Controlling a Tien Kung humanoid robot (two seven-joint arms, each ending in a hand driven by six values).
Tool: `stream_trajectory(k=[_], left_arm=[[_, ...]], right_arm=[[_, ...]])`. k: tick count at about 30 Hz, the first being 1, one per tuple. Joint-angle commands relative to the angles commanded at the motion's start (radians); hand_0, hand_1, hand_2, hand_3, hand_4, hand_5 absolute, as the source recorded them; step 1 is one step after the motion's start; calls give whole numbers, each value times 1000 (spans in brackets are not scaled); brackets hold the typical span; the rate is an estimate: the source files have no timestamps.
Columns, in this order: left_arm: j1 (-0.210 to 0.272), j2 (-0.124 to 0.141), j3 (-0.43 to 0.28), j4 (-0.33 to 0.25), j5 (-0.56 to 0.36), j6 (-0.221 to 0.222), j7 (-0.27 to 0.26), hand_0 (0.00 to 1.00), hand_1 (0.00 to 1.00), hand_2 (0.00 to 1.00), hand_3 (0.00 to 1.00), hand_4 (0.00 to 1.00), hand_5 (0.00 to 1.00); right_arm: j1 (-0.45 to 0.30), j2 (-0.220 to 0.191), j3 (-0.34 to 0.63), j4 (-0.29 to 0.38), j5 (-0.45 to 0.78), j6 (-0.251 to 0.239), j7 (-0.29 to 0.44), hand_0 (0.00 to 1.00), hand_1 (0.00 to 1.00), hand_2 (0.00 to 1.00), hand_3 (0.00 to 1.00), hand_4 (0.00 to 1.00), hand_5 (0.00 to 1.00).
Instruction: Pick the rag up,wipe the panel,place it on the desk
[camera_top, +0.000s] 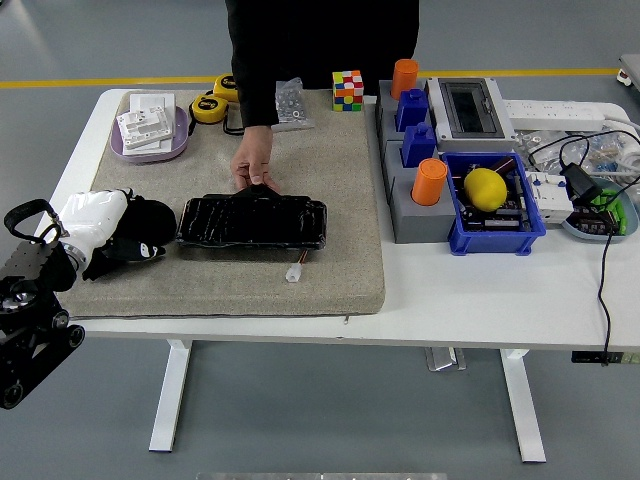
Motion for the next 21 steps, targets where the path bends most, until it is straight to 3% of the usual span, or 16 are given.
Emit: stream_trajectory(k=[12, 13, 21], left_arm=[[4, 17, -21, -32, -23, 6, -17, 482, 718, 808, 816, 998, 612], [4, 18, -21, -35, -26, 6, -18, 480, 717, 810, 821, 998, 675], [8, 30, -40, -69, -38, 14, -24, 482, 718, 810, 821, 998, 673]], right_arm=[[0, 0, -2, -4, 1, 4, -3, 691, 462, 645, 619, 998, 683], [0, 0, -2, -5, 2, 4, -3, 692, 461, 645, 619, 998, 682], [0, 1, -1, -8, 1, 7, -4, 691, 461, 645, 618, 998, 680]])
